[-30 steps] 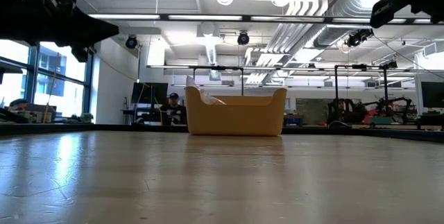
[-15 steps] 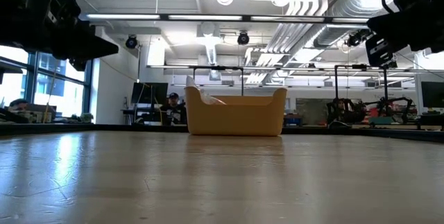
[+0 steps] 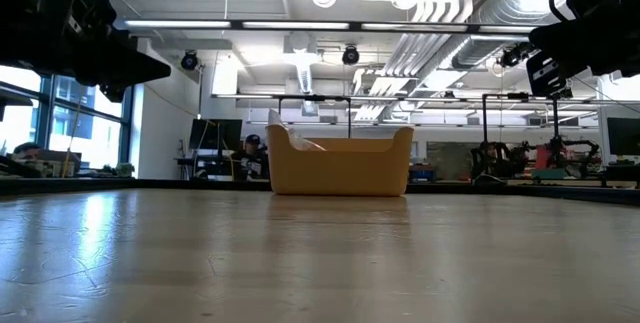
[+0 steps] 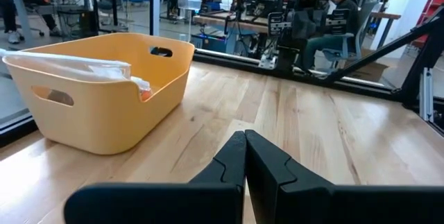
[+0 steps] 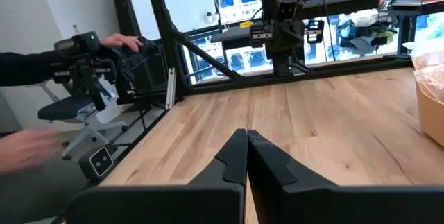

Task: Roll bandage
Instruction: Return to Home Position

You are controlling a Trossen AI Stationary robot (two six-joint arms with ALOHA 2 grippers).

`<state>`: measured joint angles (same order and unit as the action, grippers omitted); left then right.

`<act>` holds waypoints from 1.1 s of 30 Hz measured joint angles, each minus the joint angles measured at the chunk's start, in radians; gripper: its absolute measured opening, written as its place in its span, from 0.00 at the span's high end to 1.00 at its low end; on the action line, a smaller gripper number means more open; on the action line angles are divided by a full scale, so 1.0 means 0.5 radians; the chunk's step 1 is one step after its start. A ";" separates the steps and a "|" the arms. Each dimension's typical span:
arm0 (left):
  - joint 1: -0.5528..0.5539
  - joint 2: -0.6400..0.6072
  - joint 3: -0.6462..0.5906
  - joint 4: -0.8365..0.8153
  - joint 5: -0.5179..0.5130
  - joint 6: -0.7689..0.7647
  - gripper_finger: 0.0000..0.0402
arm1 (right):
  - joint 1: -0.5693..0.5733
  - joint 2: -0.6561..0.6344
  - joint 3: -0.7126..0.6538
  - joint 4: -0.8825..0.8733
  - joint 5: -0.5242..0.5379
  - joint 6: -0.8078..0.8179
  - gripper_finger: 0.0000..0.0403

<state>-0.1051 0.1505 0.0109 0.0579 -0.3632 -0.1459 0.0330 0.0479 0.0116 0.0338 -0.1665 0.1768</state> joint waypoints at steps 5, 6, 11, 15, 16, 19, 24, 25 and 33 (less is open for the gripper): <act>-0.011 -0.047 0.001 0.001 -0.005 0.001 1.00 | 0.000 0.000 0.000 0.000 0.000 -0.001 1.00; -0.004 -0.046 0.001 -0.001 -0.003 0.001 1.00 | 0.000 0.000 0.000 0.000 0.000 0.002 1.00; 0.006 -0.063 0.001 -0.001 -0.013 0.003 1.00 | 0.000 0.004 0.000 0.000 0.000 -0.001 1.00; 0.014 -0.082 0.001 0.000 -0.013 0.094 1.00 | 0.000 0.006 0.000 0.000 0.000 -0.003 1.00; 0.017 -0.087 0.001 -0.001 -0.014 0.087 1.00 | 0.000 0.006 0.000 -0.001 0.000 -0.002 1.00; 0.019 -0.124 0.001 -0.001 -0.013 0.021 1.00 | 0.000 0.006 0.000 0.000 0.000 0.002 1.00; 0.017 -0.226 0.001 -0.011 0.074 0.208 1.00 | 0.000 0.006 0.000 -0.001 0.000 0.001 1.00; 0.017 -0.247 0.001 -0.017 0.134 0.265 1.00 | 0.000 0.006 0.000 -0.001 0.000 0.003 1.00; 0.016 -0.295 0.001 -0.080 0.561 0.610 1.00 | 0.000 0.008 0.000 -0.001 0.000 -0.002 1.00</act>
<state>-0.0971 0.0029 0.0113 0.0181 -0.0826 0.1589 0.0330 0.0517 0.0116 0.0334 -0.1665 0.1757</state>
